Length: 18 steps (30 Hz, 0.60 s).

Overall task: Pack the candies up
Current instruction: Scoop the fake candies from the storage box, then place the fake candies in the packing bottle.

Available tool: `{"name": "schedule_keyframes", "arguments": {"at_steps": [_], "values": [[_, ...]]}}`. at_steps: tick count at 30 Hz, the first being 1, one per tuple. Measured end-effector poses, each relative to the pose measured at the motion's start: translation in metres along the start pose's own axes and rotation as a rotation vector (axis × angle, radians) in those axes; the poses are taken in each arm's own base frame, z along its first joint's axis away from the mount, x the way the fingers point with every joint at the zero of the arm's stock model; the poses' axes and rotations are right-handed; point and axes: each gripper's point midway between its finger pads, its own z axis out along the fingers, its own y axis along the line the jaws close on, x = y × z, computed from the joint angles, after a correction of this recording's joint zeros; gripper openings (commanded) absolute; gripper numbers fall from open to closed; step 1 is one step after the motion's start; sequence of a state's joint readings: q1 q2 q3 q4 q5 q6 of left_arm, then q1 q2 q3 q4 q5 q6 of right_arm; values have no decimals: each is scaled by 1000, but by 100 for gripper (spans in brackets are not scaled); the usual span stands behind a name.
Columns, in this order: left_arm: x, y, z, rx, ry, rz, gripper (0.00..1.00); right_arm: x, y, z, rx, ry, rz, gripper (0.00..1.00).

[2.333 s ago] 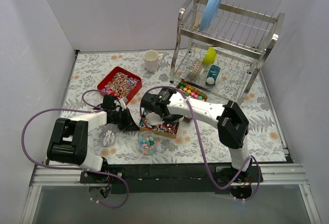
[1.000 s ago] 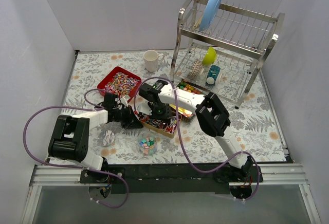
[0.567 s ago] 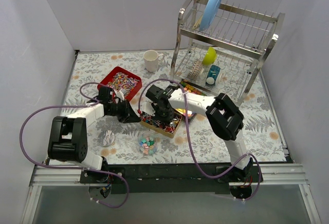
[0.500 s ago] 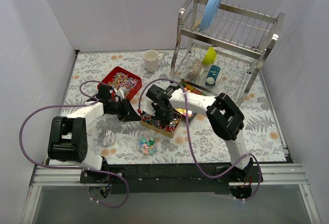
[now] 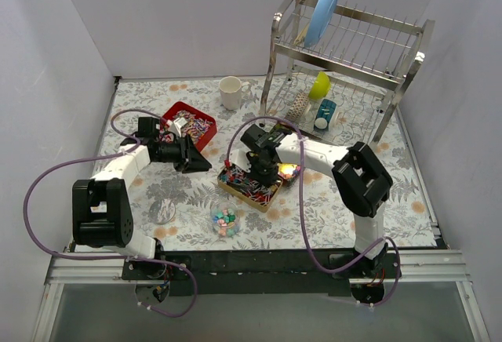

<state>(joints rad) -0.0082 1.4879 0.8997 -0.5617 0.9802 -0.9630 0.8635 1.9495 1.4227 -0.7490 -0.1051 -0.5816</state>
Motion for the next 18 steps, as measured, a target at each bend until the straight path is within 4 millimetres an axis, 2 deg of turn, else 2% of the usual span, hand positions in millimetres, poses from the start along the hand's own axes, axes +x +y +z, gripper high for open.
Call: {"name": "schedule_keyframes", "arguments": {"at_steps": [8,14,18], "values": [[-29,-6,-24,32,-82,30,29,-2,0,-27,58,-100,-5,1],[-33,-3,-26,37,-91,30,31,-10,-5,-46,99,-152,-30,1],[-39,-2,-28,38,-114,45,31,-10,-4,-65,124,-170,-71,1]]}}
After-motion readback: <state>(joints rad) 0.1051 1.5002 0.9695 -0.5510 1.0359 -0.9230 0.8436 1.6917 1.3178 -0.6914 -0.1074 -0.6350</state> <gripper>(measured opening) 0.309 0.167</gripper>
